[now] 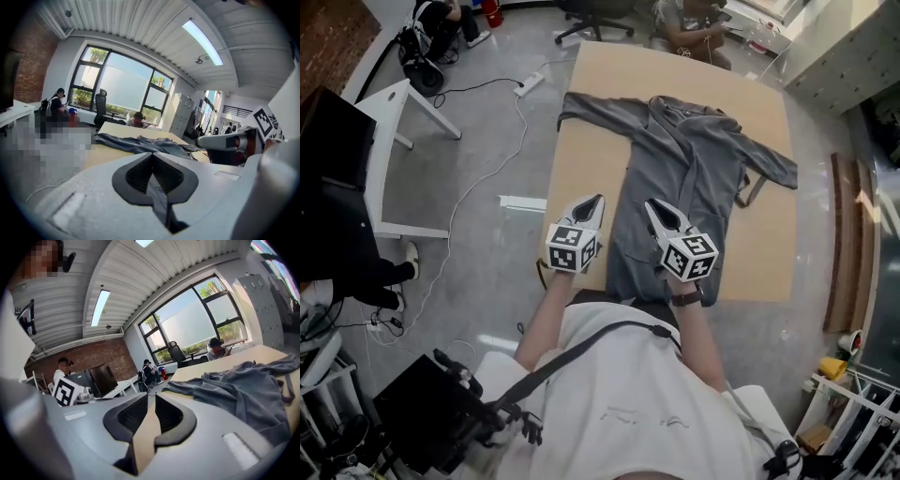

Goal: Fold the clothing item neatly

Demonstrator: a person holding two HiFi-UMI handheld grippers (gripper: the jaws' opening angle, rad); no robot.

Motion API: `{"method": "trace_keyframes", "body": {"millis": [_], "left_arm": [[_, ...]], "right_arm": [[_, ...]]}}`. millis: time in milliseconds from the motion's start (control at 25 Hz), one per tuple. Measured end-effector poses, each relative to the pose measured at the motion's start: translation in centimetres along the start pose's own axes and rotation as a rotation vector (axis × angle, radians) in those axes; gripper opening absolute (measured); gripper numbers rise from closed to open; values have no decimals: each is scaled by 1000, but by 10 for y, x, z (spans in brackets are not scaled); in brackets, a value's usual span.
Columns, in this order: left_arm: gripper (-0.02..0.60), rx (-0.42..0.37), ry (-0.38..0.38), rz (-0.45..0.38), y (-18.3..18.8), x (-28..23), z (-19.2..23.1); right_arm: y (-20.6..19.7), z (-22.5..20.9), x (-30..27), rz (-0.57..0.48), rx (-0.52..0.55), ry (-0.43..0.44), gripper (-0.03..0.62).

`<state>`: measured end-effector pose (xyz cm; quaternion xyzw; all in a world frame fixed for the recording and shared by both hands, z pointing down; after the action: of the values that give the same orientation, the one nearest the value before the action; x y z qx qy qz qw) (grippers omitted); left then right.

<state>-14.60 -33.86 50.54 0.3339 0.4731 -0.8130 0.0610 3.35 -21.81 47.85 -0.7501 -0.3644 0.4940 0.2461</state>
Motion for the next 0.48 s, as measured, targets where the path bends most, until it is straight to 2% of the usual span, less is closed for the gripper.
{"method": "trace_keyframes", "body": {"millis": [120, 240, 360, 480], "left_arm": [[2, 118, 51, 87, 0, -21, 44], [2, 215, 101, 115, 5, -44, 90], [7, 271, 152, 121, 19, -68, 140], [73, 303, 191, 159, 29, -97, 187]], "right_arm": [[14, -15, -11, 2, -24, 2, 46], [13, -38, -24, 65, -44, -4, 46], [15, -56, -42, 119, -60, 8, 48], [20, -73, -61, 164, -61, 32, 48]]}}
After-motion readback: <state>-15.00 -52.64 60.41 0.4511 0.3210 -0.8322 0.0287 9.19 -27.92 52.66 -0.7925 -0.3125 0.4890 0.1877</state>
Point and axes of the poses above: the fingertips, and each gripper's own axes: x backward along the fingers, z to its left, y out of its top, the point moved 9 cm from there along x, backward along the fingers, and after that the axes turned 15 degrees about z, right-handed, at the moved point
